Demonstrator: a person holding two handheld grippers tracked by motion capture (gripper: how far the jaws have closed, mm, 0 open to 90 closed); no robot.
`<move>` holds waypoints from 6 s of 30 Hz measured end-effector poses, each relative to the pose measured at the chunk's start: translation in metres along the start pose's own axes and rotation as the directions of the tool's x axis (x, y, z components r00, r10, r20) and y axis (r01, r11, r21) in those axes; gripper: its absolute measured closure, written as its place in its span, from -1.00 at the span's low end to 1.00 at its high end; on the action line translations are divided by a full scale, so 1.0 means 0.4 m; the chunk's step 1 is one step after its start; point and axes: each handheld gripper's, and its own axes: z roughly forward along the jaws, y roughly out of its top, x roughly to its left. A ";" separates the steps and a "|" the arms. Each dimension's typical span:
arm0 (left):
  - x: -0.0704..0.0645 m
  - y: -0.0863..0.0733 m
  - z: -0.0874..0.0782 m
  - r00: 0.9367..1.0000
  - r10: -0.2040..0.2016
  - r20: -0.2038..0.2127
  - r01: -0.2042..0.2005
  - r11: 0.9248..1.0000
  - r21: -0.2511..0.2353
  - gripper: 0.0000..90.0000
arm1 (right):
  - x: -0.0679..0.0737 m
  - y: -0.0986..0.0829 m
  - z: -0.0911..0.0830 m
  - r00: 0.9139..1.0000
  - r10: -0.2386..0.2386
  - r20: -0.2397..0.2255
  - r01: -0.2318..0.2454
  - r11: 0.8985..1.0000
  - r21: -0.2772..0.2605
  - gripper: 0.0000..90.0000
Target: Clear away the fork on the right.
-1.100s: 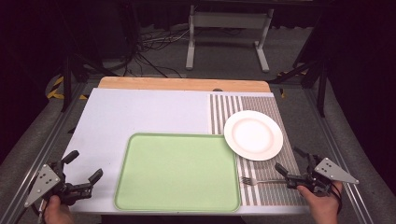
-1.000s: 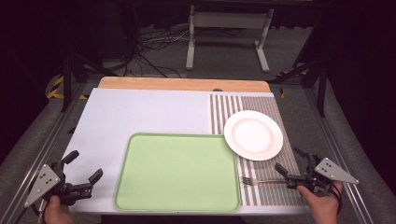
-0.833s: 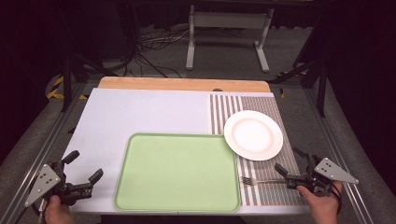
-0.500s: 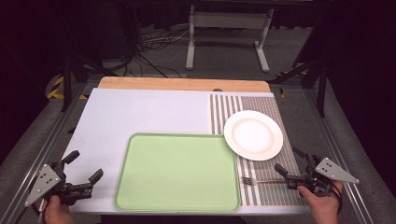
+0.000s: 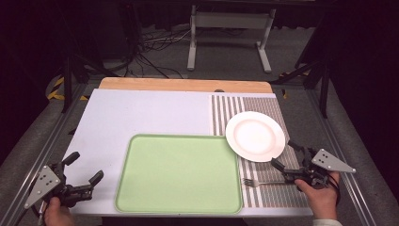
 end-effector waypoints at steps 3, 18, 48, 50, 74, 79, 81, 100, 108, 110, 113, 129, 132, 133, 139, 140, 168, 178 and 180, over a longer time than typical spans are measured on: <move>0.000 0.000 0.000 1.000 -0.002 -0.001 0.002 1.000 -0.001 -0.99 | 0.001 0.009 0.012 1.000 -0.003 -0.011 0.003 1.000 0.013 -0.90; 0.000 0.001 -0.003 1.000 -0.002 -0.002 0.002 1.000 0.002 -0.99 | 0.012 0.109 0.043 0.983 -0.147 -0.109 0.172 0.945 0.277 -0.88; 0.000 0.002 -0.003 1.000 -0.003 -0.002 0.003 1.000 0.004 -0.99 | 0.031 0.147 0.088 0.914 -0.258 -0.313 0.401 0.685 0.607 -0.83; 0.000 0.002 -0.002 1.000 -0.004 -0.002 0.004 1.000 0.004 -0.99 | 0.033 0.147 0.090 0.911 -0.260 -0.321 0.409 0.675 0.614 -0.83; 0.000 0.002 -0.002 1.000 -0.002 -0.002 0.002 1.000 0.004 -0.99 | 0.033 0.121 0.124 0.850 -0.228 -0.475 0.519 0.513 0.684 -0.64; 0.000 0.003 -0.003 1.000 -0.003 -0.004 0.003 1.000 0.003 -0.99 | 0.035 0.098 0.132 0.844 -0.190 -0.502 0.526 0.477 0.704 -0.53; 0.001 0.003 -0.003 1.000 -0.004 -0.005 0.004 1.000 0.001 -0.99 | 0.033 0.086 0.138 0.821 -0.182 -0.542 0.558 0.462 0.689 -0.39; 0.001 0.002 -0.004 1.000 -0.004 -0.004 0.004 1.000 0.004 -0.99 | 0.051 0.036 0.176 0.710 -0.115 -0.695 0.702 0.190 0.686 0.41; 0.001 0.001 -0.002 1.000 -0.005 -0.004 0.005 1.000 0.003 -0.99 | 0.058 0.025 0.184 0.675 -0.115 -0.729 0.738 0.135 0.661 0.71; 0.001 0.001 -0.002 1.000 -0.005 -0.004 0.005 1.000 0.003 -0.99 | 0.060 0.025 0.189 0.661 -0.110 -0.742 0.750 0.110 0.652 0.87; 0.002 0.001 -0.003 1.000 -0.006 -0.003 0.006 1.000 0.004 -0.99 | 0.063 0.023 0.190 0.659 -0.109 -0.744 0.752 0.109 0.650 0.88; 0.002 0.002 -0.005 1.000 -0.005 -0.005 0.005 1.000 0.002 -0.99 | 0.060 0.030 0.189 0.659 -0.095 -0.746 0.751 0.137 0.646 0.90; 0.002 0.002 -0.005 1.000 -0.005 -0.006 0.005 1.000 0.002 -0.99 | 0.057 0.051 0.186 0.663 -0.112 -0.740 0.746 0.182 0.641 0.90; 0.002 0.002 -0.005 1.000 -0.005 -0.006 0.005 1.000 0.002 -0.99 | 0.056 0.060 0.185 0.662 -0.116 -0.741 0.747 0.190 0.637 0.90; 0.002 0.003 -0.005 1.000 -0.004 -0.006 0.004 1.000 0.001 -0.99 | 0.054 0.095 0.173 0.685 -0.151 -0.712 0.722 0.268 0.638 0.90; 0.002 0.003 -0.005 1.000 -0.004 -0.006 0.004 1.000 0.001 -0.99 | 0.054 0.095 0.173 0.685 -0.151 -0.712 0.722 0.268 0.638 0.90; 0.000 0.004 -0.005 1.000 -0.002 -0.002 0.002 1.000 0.002 -0.99 | 0.056 0.206 0.133 0.750 -0.254 -0.611 0.630 0.553 0.544 0.90; 0.000 0.004 -0.004 1.000 0.000 -0.004 0.000 1.000 0.001 -0.99 | 0.085 0.233 0.152 0.758 -0.272 -0.593 0.611 0.614 0.500 0.90; 0.000 0.004 -0.004 1.000 0.000 -0.003 0.000 1.000 0.002 -0.99 | 0.092 0.238 0.159 0.759 -0.274 -0.590 0.610 0.618 0.496 0.90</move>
